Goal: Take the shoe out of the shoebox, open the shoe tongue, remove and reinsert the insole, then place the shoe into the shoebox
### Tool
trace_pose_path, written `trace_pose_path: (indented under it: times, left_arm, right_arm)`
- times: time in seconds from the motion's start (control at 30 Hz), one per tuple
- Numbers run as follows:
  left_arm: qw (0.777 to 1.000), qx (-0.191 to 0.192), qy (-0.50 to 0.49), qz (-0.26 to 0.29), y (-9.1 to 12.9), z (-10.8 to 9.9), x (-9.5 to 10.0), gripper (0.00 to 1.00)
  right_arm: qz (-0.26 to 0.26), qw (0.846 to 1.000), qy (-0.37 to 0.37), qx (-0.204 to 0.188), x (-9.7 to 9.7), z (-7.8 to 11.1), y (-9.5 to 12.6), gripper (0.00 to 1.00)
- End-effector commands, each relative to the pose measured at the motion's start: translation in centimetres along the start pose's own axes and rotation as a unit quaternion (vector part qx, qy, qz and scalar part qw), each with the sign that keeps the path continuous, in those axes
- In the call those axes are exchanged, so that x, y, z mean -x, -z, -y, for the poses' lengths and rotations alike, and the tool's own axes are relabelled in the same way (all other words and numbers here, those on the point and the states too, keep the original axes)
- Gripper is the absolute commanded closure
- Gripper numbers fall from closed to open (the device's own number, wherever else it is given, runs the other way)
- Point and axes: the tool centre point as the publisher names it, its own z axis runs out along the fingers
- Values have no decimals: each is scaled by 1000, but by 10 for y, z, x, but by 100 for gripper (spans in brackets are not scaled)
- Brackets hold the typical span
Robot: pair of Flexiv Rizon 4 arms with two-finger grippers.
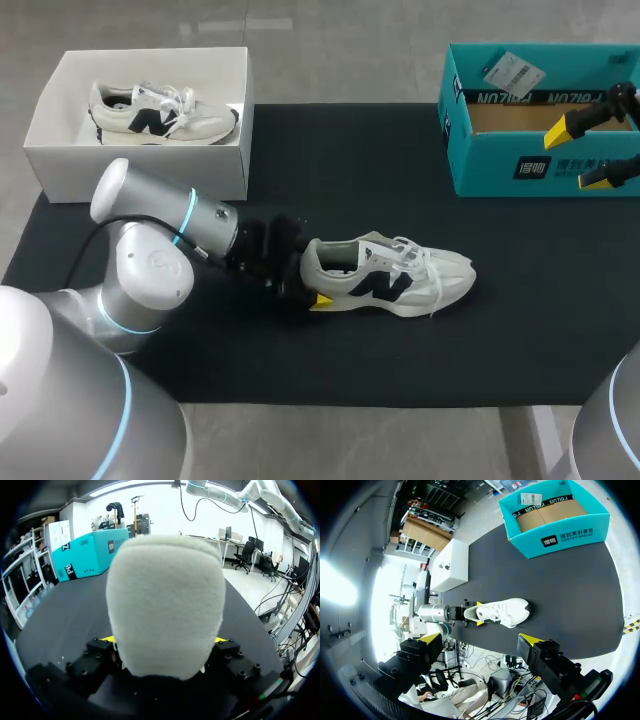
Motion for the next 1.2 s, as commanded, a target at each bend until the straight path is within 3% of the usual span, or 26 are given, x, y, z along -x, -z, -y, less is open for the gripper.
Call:
trace_pose_path:
  times: [0.03, 0.57, 0.7, 0.87, 1.2]
  left_arm:
    - [1000, 1, -1, 1, 0, -2, 0, 100]
    - [1000, 1, -1, 1, 0, -2, 0, 100]
    - [1000, 1, -1, 1, 0, -2, 0, 100]
    - [1000, 1, -1, 1, 0, -2, 0, 100]
    - [1000, 1, -1, 1, 0, -2, 0, 100]
  right_arm:
    - [2, 1000, -1, 0, 0, -1, -1, 0]
    - [2, 1000, -1, 0, 0, -1, -1, 0]
    - [26, 999, -4, -28, -11, -2, -43, 0]
    - [64, 997, 4, -45, -21, -4, -72, 0]
    - [126, 989, 2, -82, -32, 0, -102, 0]
